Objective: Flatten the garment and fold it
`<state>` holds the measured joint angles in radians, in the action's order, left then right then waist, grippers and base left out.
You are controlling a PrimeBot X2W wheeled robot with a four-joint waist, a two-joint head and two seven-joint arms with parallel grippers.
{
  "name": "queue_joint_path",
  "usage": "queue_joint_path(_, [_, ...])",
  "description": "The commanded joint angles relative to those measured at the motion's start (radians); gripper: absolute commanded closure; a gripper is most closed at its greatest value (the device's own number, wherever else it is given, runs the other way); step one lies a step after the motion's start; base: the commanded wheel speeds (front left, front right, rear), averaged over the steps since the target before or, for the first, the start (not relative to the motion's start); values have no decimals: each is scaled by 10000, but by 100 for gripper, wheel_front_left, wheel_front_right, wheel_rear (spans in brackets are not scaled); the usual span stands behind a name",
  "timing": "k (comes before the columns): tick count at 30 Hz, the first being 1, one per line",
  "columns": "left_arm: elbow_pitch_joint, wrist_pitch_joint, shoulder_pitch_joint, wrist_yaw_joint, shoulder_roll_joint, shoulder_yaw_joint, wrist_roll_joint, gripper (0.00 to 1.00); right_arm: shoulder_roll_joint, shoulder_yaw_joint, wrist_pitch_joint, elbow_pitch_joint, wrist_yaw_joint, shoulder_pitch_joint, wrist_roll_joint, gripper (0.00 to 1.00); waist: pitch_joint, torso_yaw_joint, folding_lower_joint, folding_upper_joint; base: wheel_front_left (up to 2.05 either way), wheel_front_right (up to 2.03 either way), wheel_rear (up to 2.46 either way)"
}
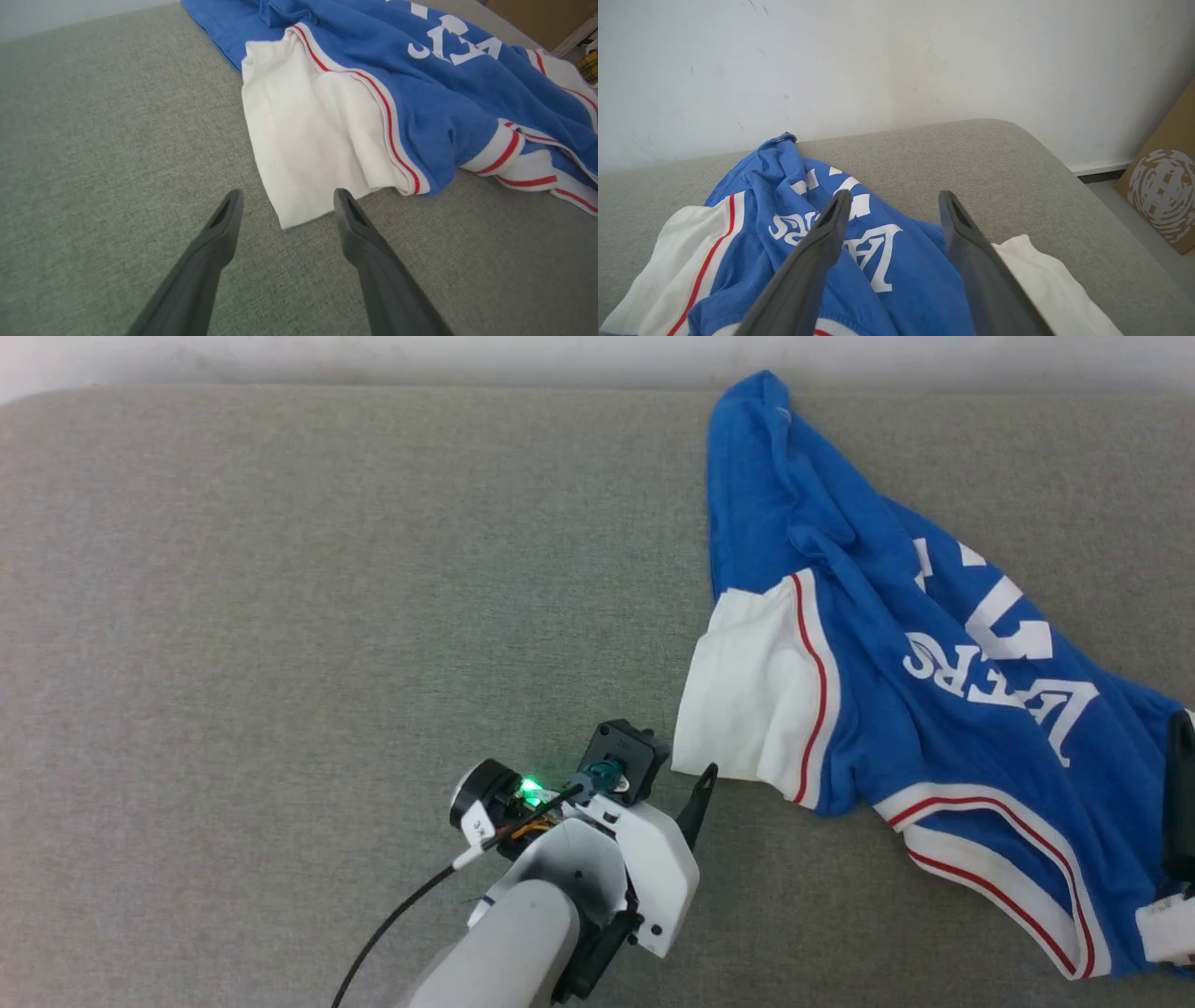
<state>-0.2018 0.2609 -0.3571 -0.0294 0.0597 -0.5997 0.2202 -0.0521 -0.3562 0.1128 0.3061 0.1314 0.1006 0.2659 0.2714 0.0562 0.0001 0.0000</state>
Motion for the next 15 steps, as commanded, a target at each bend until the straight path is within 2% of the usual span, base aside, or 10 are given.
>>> queue_joint_path(1, [-317, 106, -262, -121, -43, -168, -15, 0, 17, 42, -100, -84, -7, -208, 95, 0, 245, -225, -1, 0, 0, 0, 0])
queue_joint_path(5, [-946, 113, -498, -235, -70, -377, 117, 0, 18, 98, -166, -241, -7, -280, 114, 0, 413, -411, -1, 0, 0, 0, 0])
queue_joint_path(12, [-2042, 121, -884, -820, -89, -501, 292, 0, 18, 197, -199, -410, -7, -368, 111, 0, 522, -590, -1, 0, 0, 0, 0])
queue_joint_path(15, [-2001, 106, -940, -1040, -91, -589, 806, 0, 18, 203, -172, -449, -7, -338, 115, 0, 486, -558, -1, 0, 0, 0, 0])
